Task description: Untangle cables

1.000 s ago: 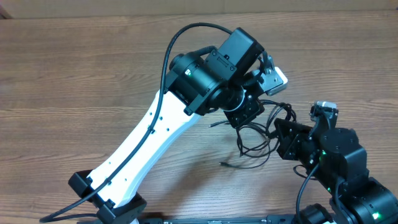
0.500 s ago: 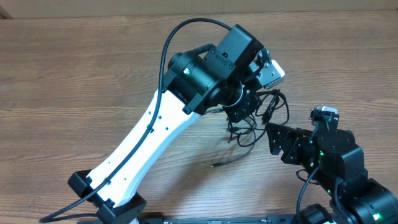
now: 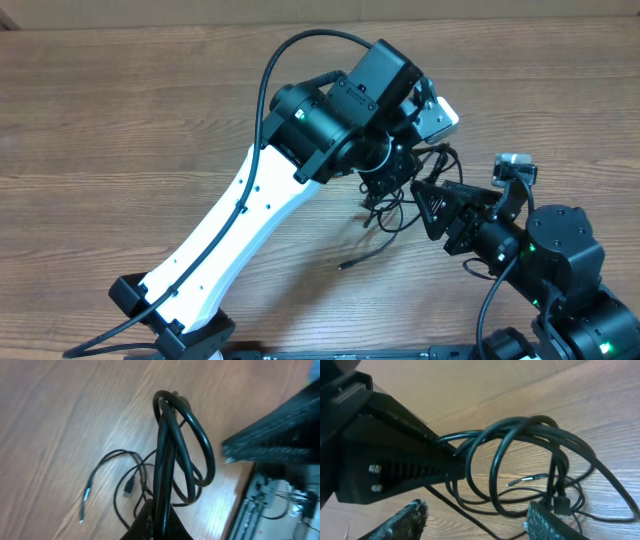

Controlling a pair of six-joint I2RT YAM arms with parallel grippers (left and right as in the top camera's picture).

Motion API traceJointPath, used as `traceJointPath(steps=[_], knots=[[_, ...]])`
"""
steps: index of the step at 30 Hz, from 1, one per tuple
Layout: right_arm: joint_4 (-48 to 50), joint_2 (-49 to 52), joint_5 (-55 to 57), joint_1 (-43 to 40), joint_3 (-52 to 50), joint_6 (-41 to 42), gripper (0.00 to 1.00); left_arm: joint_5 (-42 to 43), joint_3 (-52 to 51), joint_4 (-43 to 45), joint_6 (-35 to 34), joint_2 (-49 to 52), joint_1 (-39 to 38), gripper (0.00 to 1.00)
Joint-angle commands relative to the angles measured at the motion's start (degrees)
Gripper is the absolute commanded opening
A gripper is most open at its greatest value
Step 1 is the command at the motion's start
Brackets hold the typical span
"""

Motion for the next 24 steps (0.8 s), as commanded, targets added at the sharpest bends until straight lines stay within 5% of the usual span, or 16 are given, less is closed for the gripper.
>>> traceJointPath(steps=[1, 5, 14, 18, 22, 24], knots=[[0.46, -0.57, 2.82, 0.17, 1.16, -0.28, 0.54, 7.13, 1.22, -0.07, 1.11, -0.83, 0.07, 0.04], [1.42, -0.57, 3.13, 0.17, 1.16, -1.18, 0.38, 9.9, 1.22, -1.36, 4.92, -0.83, 0.07, 0.04], [2.38, -0.57, 2.19, 0.17, 1.16, -4.44, 0.36, 12.66, 1.22, -2.14, 7.96, -0.83, 0.07, 0.04], [3.39, -0.57, -2.89, 0.17, 1.16, -8.55, 0.25, 12.66, 1.22, -2.14, 8.55, -0.83, 0.07, 0.04], [3.54, -0.57, -7.15, 0.17, 1.16, -10.71, 0.04, 12.61, 1.22, -1.4, 8.5, -0.81, 0.09, 0.04], [3.52, -0.57, -8.17, 0.17, 1.16, -10.84, 0.04, 12.59, 1.22, -0.98, 8.46, -0.81, 0.13, 0.04]])
